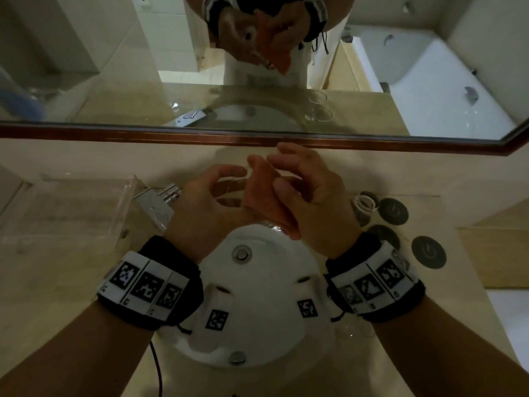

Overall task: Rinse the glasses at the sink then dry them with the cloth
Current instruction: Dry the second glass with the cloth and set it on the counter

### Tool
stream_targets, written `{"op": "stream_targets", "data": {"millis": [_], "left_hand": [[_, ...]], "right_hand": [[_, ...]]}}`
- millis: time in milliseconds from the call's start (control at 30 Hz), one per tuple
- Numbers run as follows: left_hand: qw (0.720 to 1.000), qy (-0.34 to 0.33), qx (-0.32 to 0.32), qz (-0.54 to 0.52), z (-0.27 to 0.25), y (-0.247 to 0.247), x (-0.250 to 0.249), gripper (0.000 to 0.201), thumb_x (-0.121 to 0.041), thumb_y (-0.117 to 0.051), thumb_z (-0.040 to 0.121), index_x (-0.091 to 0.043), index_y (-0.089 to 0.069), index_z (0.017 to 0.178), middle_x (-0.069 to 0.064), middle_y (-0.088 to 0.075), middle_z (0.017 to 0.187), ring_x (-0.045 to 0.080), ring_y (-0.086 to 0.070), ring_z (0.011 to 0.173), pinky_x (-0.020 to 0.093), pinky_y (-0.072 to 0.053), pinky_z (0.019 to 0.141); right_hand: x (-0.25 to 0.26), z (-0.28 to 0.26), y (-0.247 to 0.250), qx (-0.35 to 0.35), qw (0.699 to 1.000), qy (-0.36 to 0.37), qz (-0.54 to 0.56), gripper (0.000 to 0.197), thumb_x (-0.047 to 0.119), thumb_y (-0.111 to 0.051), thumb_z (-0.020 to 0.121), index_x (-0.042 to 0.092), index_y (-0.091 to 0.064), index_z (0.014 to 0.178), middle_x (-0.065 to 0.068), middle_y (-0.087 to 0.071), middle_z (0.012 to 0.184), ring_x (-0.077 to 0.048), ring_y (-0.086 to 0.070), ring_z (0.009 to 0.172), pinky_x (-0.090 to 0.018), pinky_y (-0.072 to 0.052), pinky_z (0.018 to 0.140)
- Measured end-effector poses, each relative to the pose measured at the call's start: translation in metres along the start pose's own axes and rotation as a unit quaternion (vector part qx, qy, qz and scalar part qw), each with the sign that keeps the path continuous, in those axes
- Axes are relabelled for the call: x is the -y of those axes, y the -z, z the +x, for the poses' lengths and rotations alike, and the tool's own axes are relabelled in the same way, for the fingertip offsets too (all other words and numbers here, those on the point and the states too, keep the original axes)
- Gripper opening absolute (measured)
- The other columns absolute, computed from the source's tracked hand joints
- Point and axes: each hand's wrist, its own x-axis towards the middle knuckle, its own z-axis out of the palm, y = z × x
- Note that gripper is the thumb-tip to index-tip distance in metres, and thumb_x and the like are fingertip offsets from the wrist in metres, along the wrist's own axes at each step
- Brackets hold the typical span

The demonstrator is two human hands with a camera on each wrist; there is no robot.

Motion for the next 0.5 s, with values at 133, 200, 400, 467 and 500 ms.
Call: {"op": "stream_targets", "data": {"millis": [133, 200, 400, 467, 500], "left_hand": [[0.999, -0.042, 0.023, -0.008, -0.004, 0.001, -0.007, 0.055, -0.014, -0.088, 0.068, -0.015, -0.066, 0.119, -0.003, -0.073, 0.110, 0.005, -0.072, 0.096, 0.016, -0.056, 0.075], [0.998, -0.055, 0.040, 0.003, -0.005, 0.004, -0.007, 0.061, -0.011, -0.092, 0.063, -0.024, -0.067, 0.117, -0.001, -0.071, 0.115, 0.008, -0.073, 0.093, 0.018, -0.057, 0.075], [0.995, -0.069, 0.069, 0.004, -0.004, 0.011, -0.006, 0.073, -0.039, -0.093, 0.047, -0.035, -0.071, 0.116, 0.005, -0.050, 0.135, 0.014, -0.068, 0.105, 0.028, -0.059, 0.084], [0.997, -0.051, 0.053, -0.024, -0.001, 0.010, -0.004, 0.071, -0.038, -0.091, 0.048, -0.032, -0.070, 0.116, 0.006, -0.055, 0.130, 0.017, -0.068, 0.104, 0.031, -0.059, 0.087], [0.997, -0.031, 0.043, -0.054, 0.001, 0.008, -0.003, 0.071, -0.034, -0.091, 0.049, -0.028, -0.068, 0.116, 0.006, -0.058, 0.127, 0.017, -0.068, 0.102, 0.032, -0.059, 0.086]], "right_hand": [[-0.005, -0.003, -0.008, 0.043, 0.998, -0.019, -0.042, 0.052, 0.045, -0.034, 0.100, 0.019, -0.054, 0.140, 0.003, -0.065, 0.131, -0.014, -0.062, 0.119, -0.043, -0.051, 0.102], [0.001, -0.001, -0.002, 0.058, 0.996, -0.063, 0.002, 0.043, 0.036, -0.031, 0.107, 0.017, -0.060, 0.133, 0.013, -0.075, 0.099, -0.003, -0.069, 0.083, -0.029, -0.059, 0.076], [0.009, 0.008, 0.006, 0.076, 0.972, -0.183, 0.129, 0.043, 0.033, -0.034, 0.108, 0.016, -0.069, 0.088, 0.006, -0.059, 0.050, -0.012, -0.050, 0.040, -0.023, -0.042, 0.045], [0.004, 0.009, 0.003, 0.056, 0.964, -0.184, 0.183, 0.044, 0.040, -0.038, 0.106, 0.018, -0.068, 0.082, -0.006, -0.055, 0.054, -0.027, -0.049, 0.045, -0.035, -0.044, 0.051], [0.002, 0.009, 0.001, 0.041, 0.959, -0.180, 0.214, 0.043, 0.044, -0.040, 0.103, 0.019, -0.069, 0.084, -0.017, -0.055, 0.063, -0.035, -0.049, 0.055, -0.046, -0.045, 0.058]]}}
